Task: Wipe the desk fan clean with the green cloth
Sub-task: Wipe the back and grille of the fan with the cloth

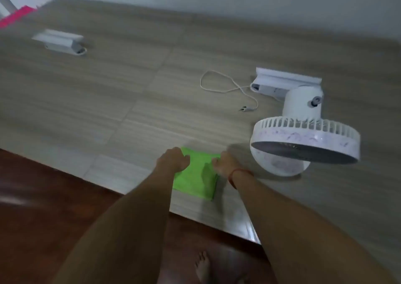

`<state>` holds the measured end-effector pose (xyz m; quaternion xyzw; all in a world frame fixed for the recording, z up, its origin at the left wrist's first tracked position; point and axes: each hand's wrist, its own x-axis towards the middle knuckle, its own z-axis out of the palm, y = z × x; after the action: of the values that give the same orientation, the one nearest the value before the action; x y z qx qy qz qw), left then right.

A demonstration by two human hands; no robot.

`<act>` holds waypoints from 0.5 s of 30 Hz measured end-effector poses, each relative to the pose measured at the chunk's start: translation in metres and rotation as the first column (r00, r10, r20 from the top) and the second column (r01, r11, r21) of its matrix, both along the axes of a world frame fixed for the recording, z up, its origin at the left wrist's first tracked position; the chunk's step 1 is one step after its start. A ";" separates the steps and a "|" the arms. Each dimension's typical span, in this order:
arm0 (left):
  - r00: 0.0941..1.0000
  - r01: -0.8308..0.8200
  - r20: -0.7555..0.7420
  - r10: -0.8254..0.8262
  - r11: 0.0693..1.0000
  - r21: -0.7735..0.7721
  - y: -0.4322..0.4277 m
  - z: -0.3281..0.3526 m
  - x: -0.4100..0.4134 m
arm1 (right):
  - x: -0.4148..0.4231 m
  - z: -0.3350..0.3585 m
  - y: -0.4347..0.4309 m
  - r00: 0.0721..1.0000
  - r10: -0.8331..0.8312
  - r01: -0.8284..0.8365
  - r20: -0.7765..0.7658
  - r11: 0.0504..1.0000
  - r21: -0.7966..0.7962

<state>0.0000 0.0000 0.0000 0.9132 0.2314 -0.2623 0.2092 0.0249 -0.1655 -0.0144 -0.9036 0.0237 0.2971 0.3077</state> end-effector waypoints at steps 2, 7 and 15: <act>0.999 -0.042 -0.004 0.042 0.999 -0.008 -0.001 -0.014 -0.002 | -0.003 -0.013 0.002 0.993 -0.111 0.111 -0.033 0.994 -0.008; 0.976 -0.192 0.095 0.194 0.981 -0.027 -0.004 -0.040 -0.006 | -0.012 -0.039 0.015 0.882 -0.462 0.469 -0.098 0.879 0.079; 0.968 -0.181 0.161 0.193 0.980 -0.084 -0.016 -0.041 -0.006 | -0.014 -0.033 0.032 0.909 -0.391 0.413 -0.146 0.891 0.189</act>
<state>-0.0057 -0.0162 -0.0414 0.8985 0.2886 -0.1709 0.2830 0.0105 -0.1336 -0.0473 -0.8237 0.1939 0.2743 0.4568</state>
